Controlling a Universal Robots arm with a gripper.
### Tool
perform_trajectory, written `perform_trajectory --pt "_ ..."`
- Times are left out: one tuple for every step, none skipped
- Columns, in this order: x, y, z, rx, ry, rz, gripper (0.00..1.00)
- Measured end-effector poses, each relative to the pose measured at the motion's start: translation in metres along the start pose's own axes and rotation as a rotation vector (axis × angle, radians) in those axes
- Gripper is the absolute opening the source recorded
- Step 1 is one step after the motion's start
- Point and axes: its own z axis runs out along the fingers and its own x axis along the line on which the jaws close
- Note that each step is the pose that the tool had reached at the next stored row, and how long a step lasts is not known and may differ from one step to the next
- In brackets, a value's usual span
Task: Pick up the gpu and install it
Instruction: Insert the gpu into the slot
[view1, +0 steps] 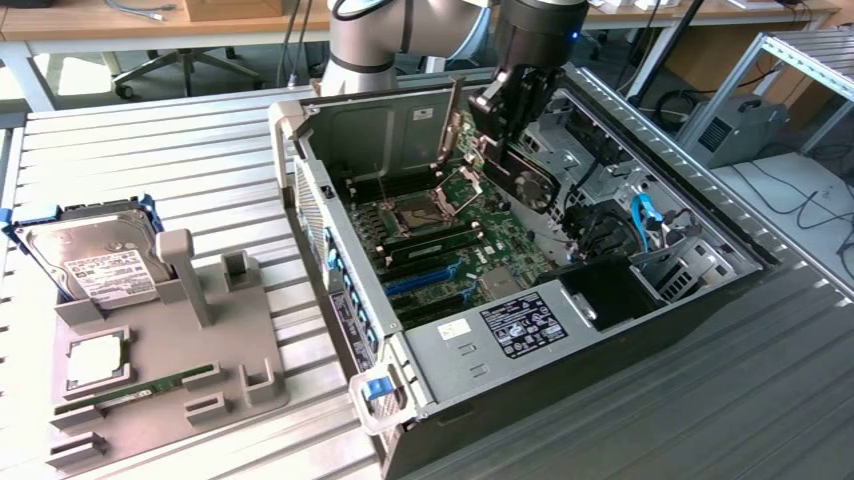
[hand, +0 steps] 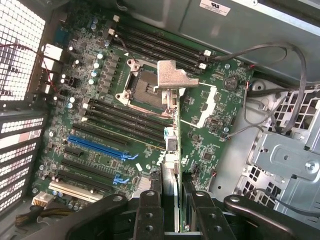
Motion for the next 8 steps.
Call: perform_trajectory --pt "0.0000 0.0000 0.0000 0.0000 -0.0001 -0.002 0.27" --pt "0.0000 0.0000 0.0000 -0.0001 -0.0002 -0.005 0.27" --pt "0.0000 0.0000 0.0000 -0.0002 -0.0003 -0.007 0.27" --pt "0.0000 0.0000 0.0000 -0.0003 -0.0003 -0.010 0.27" --pt "0.0000 0.0000 0.0000 -0.0004 -0.0004 -0.013 0.27" --pt "0.0000 0.0000 0.0000 -0.0004 -0.0005 -0.015 0.27" --pt "0.0000 0.0000 0.0000 -0.0005 -0.0006 -0.017 0.27" --pt "0.0000 0.0000 0.0000 -0.0007 -0.0007 -0.022 0.27"
